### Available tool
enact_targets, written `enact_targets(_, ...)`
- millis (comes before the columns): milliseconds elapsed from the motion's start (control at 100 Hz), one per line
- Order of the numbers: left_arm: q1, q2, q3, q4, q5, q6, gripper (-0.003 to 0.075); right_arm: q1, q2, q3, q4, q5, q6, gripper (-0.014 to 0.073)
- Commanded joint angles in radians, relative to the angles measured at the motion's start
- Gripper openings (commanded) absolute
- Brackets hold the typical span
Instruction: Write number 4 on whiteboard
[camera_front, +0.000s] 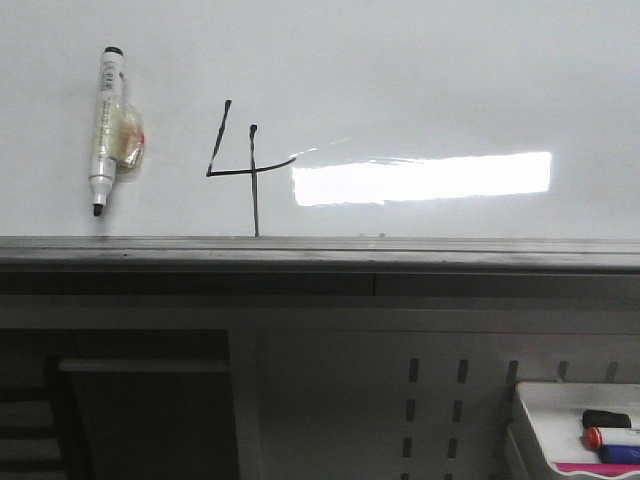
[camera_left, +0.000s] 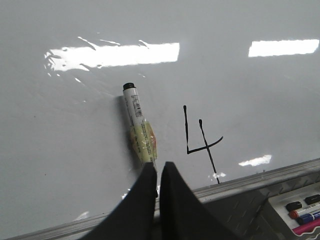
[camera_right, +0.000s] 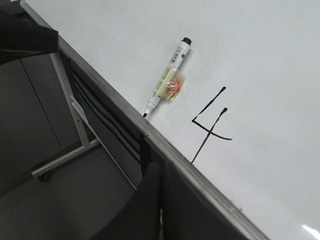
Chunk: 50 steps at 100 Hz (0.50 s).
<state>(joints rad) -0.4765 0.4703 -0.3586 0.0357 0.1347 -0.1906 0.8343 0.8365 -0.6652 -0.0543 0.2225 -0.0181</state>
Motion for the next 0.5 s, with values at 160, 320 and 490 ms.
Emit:
enact_targets(160,0.003,-0.180,0.069,0.058,-0.068,-0.008,-0.0020,-0.005,-0.265,0.239,-0.014,-0.203,-0.009,-0.0062)
enact_targets(320,0.003,-0.201,0.079,0.054,-0.068,-0.008,-0.0020,-0.005,-0.330,0.289,-0.014,-0.206,-0.009,-0.0064)
enact_targets(490,0.003,-0.201,0.079,0.054,-0.068,-0.008,-0.0020,-0.005,-0.328,0.291,-0.014,-0.201,-0.009,-0.0064)
